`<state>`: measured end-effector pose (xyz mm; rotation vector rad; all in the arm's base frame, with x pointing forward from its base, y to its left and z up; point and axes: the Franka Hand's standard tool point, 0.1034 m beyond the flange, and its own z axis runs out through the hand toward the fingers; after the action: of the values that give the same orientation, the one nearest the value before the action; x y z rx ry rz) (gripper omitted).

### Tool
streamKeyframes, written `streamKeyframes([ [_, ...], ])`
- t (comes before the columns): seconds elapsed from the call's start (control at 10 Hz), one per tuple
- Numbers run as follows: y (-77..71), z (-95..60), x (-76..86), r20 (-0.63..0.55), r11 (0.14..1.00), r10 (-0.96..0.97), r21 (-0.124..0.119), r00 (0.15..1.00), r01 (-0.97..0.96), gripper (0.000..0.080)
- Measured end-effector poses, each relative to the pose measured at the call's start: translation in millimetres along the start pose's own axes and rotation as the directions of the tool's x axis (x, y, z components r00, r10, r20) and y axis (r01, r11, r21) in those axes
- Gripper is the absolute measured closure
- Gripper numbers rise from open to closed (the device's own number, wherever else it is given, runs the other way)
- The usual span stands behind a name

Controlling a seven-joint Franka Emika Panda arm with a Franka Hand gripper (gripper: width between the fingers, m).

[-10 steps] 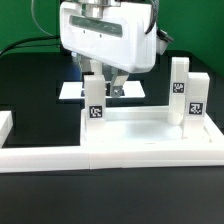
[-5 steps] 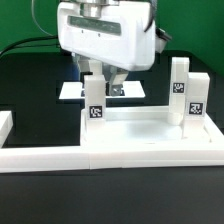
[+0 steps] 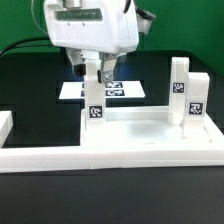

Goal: Assemble desk

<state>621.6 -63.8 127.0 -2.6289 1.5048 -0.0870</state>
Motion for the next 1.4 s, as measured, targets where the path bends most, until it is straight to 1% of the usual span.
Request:
streamKeyframes([
  [0.1, -1.4, 1.7, 4.3, 0.0, 0.998, -0.071, -0.001, 0.998, 0.071, 0.0151],
  [0.3, -2.3, 6.6, -2.3, -0.008, 0.971, -0.237, -0.037, 0.972, 0.236, 0.0151],
  [0.4, -1.1, 6.1, -0.4, -0.006, 0.95, -0.31, -0.039, 0.951, 0.309, 0.0151],
  [0.6, 0.9, 5.9, 1.8, -0.001, 0.901, -0.431, -0.049, 0.902, 0.431, 0.0151],
  [0.7, 3.2, 5.8, 4.3, 0.018, 0.799, -0.6, -0.044, 0.8, 0.6, 0.0151],
  [0.8, 6.6, 9.4, 3.5, 0.037, 0.724, -0.688, -0.035, 0.725, 0.689, 0.0151],
  [0.9, 8.7, 15.3, -0.4, 0.051, 0.649, -0.759, -0.03, 0.65, 0.76, 0.0151],
  [1.0, 12.8, 24.7, -4.7, 0.063, 0.565, -0.822, -0.03, 0.566, 0.824, 0.0151],
  [1.1, 16.9, 30.7, -4.2, 0.075, 0.53, -0.844, -0.031, 0.531, 0.847, 0.0151],
  [1.2, 16.3, 31.3, -3.4, 0.072, 0.505, -0.859, -0.039, 0.507, 0.862, 0.0151],
  [1.3, 16.8, 31.2, -2.7, 0.071, 0.533, -0.842, -0.042, 0.534, 0.845, 0.0151],
  [1.4, 17.4, 31.1, -2.0, 0.072, 0.531, -0.843, -0.045, 0.533, 0.846, 0.0271],
])
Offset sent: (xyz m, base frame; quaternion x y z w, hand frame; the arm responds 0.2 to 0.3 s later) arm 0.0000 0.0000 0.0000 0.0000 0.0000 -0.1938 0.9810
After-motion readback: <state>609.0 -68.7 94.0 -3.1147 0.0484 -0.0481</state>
